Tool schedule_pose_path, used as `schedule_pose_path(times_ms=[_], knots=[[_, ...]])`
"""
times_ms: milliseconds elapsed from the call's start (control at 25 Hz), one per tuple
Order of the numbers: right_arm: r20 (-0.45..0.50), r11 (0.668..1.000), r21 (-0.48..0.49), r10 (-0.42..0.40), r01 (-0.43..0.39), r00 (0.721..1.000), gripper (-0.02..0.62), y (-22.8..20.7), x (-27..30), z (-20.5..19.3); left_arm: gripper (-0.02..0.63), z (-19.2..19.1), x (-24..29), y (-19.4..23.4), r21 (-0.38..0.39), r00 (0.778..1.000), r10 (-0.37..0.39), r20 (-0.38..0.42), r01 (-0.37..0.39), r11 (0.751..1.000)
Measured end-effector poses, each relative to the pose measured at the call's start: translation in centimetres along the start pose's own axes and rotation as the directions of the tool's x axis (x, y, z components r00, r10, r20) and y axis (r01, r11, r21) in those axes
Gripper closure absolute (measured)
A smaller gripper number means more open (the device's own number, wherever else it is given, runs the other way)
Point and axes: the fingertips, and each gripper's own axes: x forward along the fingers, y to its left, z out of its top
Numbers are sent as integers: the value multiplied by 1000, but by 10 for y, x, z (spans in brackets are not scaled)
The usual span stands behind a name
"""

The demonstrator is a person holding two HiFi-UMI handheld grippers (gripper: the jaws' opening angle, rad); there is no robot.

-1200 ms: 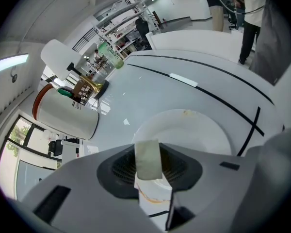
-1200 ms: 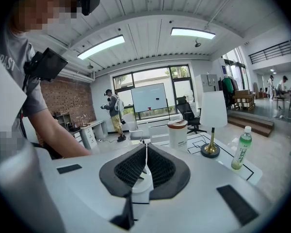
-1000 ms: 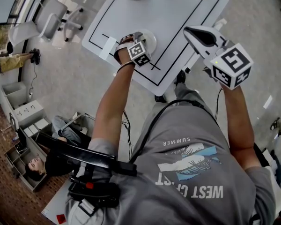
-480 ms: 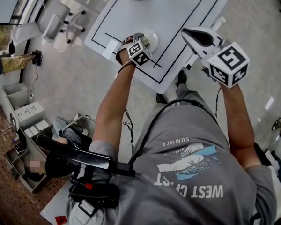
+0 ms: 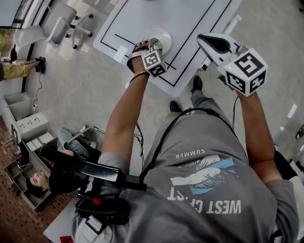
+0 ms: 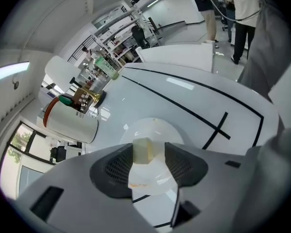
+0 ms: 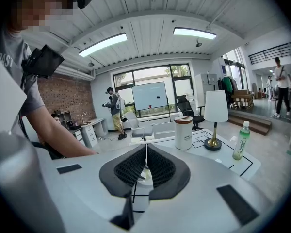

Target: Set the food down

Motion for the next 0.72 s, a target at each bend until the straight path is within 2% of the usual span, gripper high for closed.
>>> schedule_pose_path(times_ms=[160,280,360,520,720], knots=[[-18,1000,14,-9,10,1000,588,6,-6,-10,429,-3,-3,-9,99,999,47,-22,-45,994],[-32,1000,22,-11,12,999,588,10,-8,-19,451,-9,0,-24,148,998,30,-49,-22,989],[-40,1000,25,-10,11,999,588,13,-10,-24,473,-13,-1,-31,133,998,18,-56,-10,991],[-47,1000,24,-7,8,999,588,19,-13,-27,474,-10,-6,-28,86,999,24,-45,-20,996],[-34,1000,6,4,-3,999,588,28,-11,-21,474,3,-28,-1,-6,995,98,19,-98,995]])
